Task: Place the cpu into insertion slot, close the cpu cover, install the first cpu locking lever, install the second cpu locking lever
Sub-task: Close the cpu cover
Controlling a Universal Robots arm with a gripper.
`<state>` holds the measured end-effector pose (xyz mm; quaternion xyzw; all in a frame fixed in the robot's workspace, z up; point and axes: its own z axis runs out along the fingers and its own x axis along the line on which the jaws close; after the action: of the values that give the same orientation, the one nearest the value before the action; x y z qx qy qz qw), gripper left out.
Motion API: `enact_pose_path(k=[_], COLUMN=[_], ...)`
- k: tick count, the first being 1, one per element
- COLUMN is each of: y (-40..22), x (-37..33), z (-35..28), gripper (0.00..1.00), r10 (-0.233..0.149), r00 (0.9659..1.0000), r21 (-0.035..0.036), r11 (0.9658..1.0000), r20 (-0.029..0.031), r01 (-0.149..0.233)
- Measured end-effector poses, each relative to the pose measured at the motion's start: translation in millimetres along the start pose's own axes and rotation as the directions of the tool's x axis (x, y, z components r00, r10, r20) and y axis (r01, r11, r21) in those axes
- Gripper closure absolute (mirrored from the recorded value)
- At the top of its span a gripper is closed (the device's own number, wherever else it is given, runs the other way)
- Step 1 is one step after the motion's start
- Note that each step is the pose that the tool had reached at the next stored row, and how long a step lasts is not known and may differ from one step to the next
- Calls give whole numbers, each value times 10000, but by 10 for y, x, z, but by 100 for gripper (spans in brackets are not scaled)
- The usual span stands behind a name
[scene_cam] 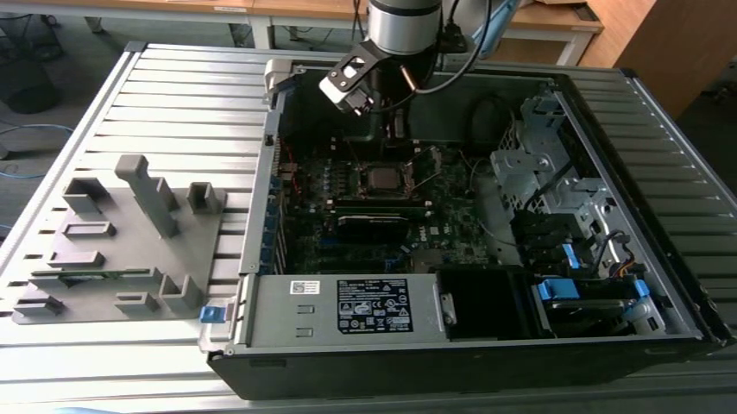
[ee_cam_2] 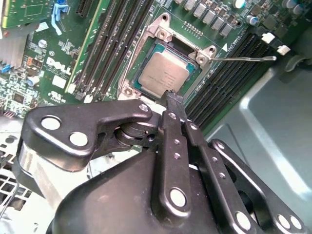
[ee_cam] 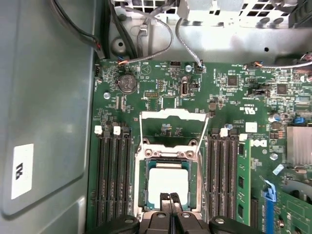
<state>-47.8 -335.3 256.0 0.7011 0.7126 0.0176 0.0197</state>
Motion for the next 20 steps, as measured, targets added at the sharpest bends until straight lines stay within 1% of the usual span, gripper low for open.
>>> enact_pose_path(k=[3,5,20], y=[3,4,5], x=[-1,-1,0], z=[-64,-82,-97], gripper=[89,89,89], r10=[0,-1,-1], r00=[10000,10000,10000], r21=[1,1,0], r11=[10000,10000,10000], r20=[1,1,-3], r01=[0,1,1])
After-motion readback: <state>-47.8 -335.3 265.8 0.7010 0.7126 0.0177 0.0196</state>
